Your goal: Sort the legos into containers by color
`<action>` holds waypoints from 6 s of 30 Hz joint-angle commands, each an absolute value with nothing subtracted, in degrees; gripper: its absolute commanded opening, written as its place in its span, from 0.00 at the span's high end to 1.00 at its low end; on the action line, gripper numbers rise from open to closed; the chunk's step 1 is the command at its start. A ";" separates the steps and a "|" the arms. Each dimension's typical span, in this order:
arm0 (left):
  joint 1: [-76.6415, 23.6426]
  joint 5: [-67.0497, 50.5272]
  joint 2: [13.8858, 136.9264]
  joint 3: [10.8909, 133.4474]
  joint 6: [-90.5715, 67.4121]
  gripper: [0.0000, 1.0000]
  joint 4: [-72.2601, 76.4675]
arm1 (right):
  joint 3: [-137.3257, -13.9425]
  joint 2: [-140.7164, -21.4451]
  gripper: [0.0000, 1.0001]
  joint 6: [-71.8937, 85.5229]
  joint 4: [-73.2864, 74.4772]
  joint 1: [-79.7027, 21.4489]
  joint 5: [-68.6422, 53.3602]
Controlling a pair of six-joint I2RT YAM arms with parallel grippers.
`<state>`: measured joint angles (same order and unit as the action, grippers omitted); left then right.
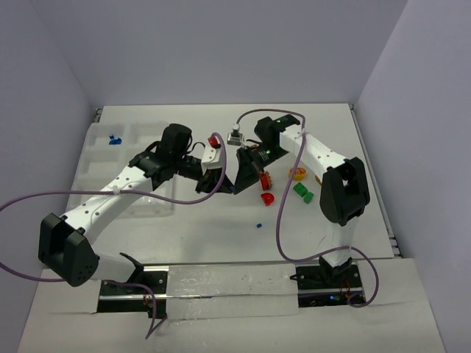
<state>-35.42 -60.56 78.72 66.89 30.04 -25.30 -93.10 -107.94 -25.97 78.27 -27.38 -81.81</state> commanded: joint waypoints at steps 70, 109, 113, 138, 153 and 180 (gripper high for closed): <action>-62.96 -36.16 99.18 61.82 54.74 0.47 -22.14 | -64.49 -76.60 0.00 -4.89 49.06 3.78 -31.23; -59.54 -37.51 112.45 70.93 73.92 0.59 -35.24 | -68.56 -80.71 0.00 -11.02 54.97 8.72 -34.24; -59.18 -37.10 113.43 71.92 74.26 0.60 -38.58 | -69.17 -80.93 0.00 -11.36 55.55 8.80 -34.45; -20.15 -42.48 82.25 69.91 30.20 1.00 -33.86 | -69.92 -80.11 0.00 -6.47 47.74 5.20 -35.13; 22.49 -17.40 102.52 90.04 -4.27 1.00 -21.47 | -69.70 -81.65 0.00 -3.60 41.93 -6.59 -27.43; 19.69 -12.59 124.25 106.42 9.07 0.71 -24.51 | -69.43 -84.45 0.00 -4.13 42.82 -6.86 -27.51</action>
